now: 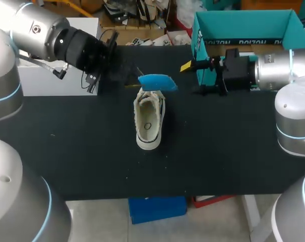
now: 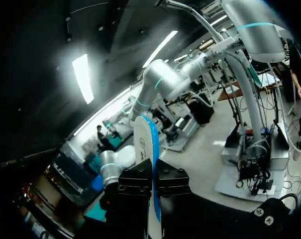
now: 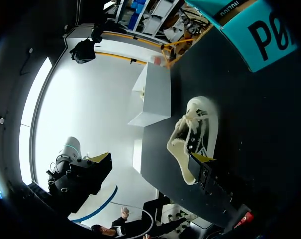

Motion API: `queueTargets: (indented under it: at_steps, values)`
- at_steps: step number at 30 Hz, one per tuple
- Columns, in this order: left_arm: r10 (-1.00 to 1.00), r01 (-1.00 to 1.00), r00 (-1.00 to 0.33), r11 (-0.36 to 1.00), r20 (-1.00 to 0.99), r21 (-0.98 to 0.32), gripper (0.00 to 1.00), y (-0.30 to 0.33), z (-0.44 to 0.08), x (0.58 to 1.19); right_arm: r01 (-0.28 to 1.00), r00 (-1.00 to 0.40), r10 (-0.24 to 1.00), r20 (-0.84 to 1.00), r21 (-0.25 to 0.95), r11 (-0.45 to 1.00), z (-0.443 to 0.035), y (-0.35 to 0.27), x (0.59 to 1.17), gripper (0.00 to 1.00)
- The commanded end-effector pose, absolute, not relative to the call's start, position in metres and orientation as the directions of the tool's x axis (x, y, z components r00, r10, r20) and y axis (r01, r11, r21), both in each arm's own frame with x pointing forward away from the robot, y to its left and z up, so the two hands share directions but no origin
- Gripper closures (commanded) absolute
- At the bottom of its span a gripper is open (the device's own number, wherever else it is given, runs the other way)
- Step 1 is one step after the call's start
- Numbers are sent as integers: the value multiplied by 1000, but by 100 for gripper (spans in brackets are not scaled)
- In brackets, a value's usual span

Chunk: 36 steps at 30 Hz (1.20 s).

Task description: Take the shoe out of the shoebox, open the shoe tongue, remove and reinsert the insole, then place the shoe into the shoebox

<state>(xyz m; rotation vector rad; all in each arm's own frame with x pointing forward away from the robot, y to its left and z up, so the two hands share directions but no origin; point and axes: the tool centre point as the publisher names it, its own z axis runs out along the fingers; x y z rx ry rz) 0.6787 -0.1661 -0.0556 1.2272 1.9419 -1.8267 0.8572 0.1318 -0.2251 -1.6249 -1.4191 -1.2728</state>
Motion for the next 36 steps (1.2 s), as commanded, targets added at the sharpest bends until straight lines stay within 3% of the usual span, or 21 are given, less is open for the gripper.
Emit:
queueTargets:
  at_steps: [1, 3, 5, 11, 18, 24, 36]
  values:
    - [376, 807, -510, -102, -773, -582, 100, -162, -79, 644, 965, -45, 360, 932, 134, -227, -226, 133, 857, 0]
    - [381, 823, -493, -86, -782, -561, 100, -159, -94, 635, 965, -45, 360, 932, 134, -227, -226, 133, 857, 0]
    - [407, 894, -384, -58, -828, -444, 100, -157, -107, 627, 965, -45, 360, 932, 134, -227, -226, 133, 857, 0]
    - [379, 960, -236, -50, -895, -274, 100, -153, -147, 619, 965, -45, 360, 932, 134, -227, -226, 133, 857, 0]
    - [368, 992, -83, -61, -926, -114, 100, -153, -189, 616, 965, -45, 360, 932, 134, -227, -226, 133, 857, 0]
    - [396, 997, 74, 6, -915, 83, 100, -153, -211, 623, 965, -45, 360, 932, 134, -227, -226, 133, 857, 0]
    - [403, 999, 35, 8, -915, 42, 100, -154, -219, 627, 965, -45, 360, 932, 134, -227, -226, 133, 857, 0]
